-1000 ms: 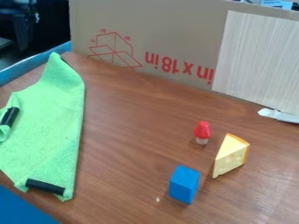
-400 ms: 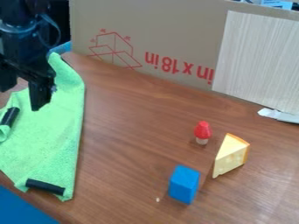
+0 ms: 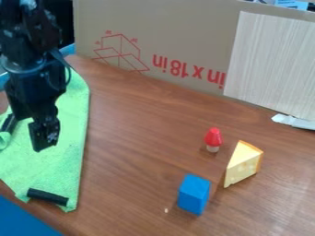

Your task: Fold cloth from bottom right to top left

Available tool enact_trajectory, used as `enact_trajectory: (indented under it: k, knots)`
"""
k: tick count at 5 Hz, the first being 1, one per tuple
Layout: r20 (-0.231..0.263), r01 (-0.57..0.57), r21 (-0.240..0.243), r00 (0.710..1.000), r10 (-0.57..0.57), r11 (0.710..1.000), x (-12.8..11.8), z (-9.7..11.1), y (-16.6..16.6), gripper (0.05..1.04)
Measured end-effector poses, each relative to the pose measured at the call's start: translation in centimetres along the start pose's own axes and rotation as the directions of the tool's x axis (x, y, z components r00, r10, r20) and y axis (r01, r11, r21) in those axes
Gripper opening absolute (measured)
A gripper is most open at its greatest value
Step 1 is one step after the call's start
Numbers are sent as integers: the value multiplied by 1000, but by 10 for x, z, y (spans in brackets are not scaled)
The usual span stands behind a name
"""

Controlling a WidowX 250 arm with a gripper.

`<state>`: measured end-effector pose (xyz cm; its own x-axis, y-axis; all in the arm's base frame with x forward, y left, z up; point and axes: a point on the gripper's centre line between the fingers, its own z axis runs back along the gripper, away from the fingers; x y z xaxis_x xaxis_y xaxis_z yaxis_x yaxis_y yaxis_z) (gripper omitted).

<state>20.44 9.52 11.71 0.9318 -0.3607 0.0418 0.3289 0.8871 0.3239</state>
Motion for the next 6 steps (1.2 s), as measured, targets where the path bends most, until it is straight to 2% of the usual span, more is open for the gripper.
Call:
enact_trajectory:
  k: [1,2,3,4,6]
  knots:
    - [48,173,2,984,-173,985,-5,-8,-21,1001]
    - [123,284,24,951,-285,958,-12,-10,-36,1001]
    - [153,344,46,925,-347,938,-16,-13,-49,1001]
    - [149,377,50,913,-380,925,-15,-21,-57,1001]
    - [118,395,60,909,-399,917,-13,-35,-60,1000]
